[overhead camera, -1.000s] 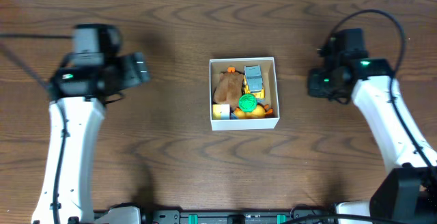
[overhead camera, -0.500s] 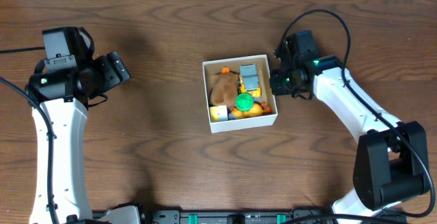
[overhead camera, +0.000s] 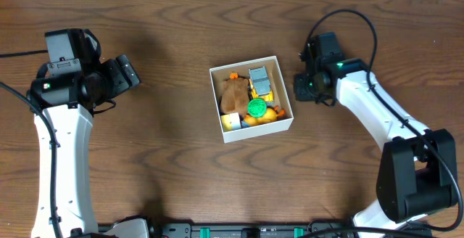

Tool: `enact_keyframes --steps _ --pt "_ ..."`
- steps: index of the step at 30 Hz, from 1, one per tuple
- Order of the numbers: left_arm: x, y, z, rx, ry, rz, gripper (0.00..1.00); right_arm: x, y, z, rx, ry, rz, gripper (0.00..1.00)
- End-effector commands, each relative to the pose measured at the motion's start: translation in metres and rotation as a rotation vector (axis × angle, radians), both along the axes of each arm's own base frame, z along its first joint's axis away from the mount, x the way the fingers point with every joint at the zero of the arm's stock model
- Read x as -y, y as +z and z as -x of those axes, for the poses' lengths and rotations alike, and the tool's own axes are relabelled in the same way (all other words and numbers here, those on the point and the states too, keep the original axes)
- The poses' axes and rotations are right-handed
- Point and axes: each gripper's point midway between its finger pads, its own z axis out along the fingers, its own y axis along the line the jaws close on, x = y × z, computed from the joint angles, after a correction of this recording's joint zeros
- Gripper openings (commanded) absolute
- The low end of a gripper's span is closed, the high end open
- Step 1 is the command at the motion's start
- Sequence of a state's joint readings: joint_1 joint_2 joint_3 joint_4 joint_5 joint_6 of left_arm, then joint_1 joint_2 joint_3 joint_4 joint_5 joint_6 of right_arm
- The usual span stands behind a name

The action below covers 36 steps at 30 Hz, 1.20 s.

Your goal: Pack container

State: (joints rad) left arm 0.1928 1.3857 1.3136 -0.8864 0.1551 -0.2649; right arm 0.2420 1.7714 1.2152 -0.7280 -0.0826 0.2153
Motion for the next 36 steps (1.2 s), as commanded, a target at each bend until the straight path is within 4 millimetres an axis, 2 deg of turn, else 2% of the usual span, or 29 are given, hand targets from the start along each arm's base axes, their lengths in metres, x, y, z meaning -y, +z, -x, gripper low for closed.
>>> enact_keyframes --steps 1,4,6,14,17,20,23,25,27,28,29,30,32,36 --pt "0.002 0.006 0.000 0.016 -0.006 0.008 0.94 -0.013 0.004 0.017 -0.066 0.038 -0.078 0.26" --pt "0.002 0.006 0.000 0.017 -0.006 0.008 0.94 -0.035 0.006 0.042 -0.153 0.127 -0.182 0.27" --pt "0.002 0.006 0.000 0.017 -0.006 0.008 0.94 -0.045 0.009 0.047 -0.164 0.176 -0.224 0.27" --pt "0.002 0.006 0.000 0.017 -0.006 0.008 0.94 -0.078 0.026 0.060 -0.170 0.320 -0.417 0.27" --pt "0.002 0.006 0.000 0.017 -0.006 0.008 0.94 -0.080 0.027 0.060 -0.167 0.329 -0.428 0.27" --pt "0.003 0.006 0.000 0.017 -0.014 0.009 0.94 -0.064 0.018 0.048 -0.136 0.278 -0.326 0.27" --pt "0.010 0.007 -0.002 0.027 -0.094 -0.019 0.94 -0.029 0.009 0.023 -0.068 0.156 -0.132 0.28" --pt "0.015 0.010 -0.006 0.045 -0.127 -0.033 0.94 -0.006 0.011 0.003 0.001 0.084 -0.014 0.29" --pt "0.020 0.014 -0.013 0.077 -0.178 -0.062 0.94 0.012 0.024 -0.021 0.094 0.036 0.069 0.31" --pt "0.022 0.018 -0.018 0.105 -0.211 -0.085 0.94 0.020 0.034 -0.036 0.156 0.010 0.101 0.39" --pt "0.023 0.021 -0.023 0.127 -0.232 -0.111 0.94 0.024 0.043 -0.048 0.207 -0.008 0.116 0.59" --pt "0.018 0.026 -0.030 0.153 -0.230 -0.159 0.98 0.029 0.055 -0.063 0.276 -0.032 0.129 0.83" --pt "0.006 0.034 -0.039 0.187 -0.189 -0.228 0.98 0.038 0.075 -0.085 0.382 -0.074 0.156 0.99" --pt "0.002 0.044 -0.050 0.245 -0.172 -0.252 0.98 0.057 0.105 -0.103 0.485 -0.041 0.253 0.99"
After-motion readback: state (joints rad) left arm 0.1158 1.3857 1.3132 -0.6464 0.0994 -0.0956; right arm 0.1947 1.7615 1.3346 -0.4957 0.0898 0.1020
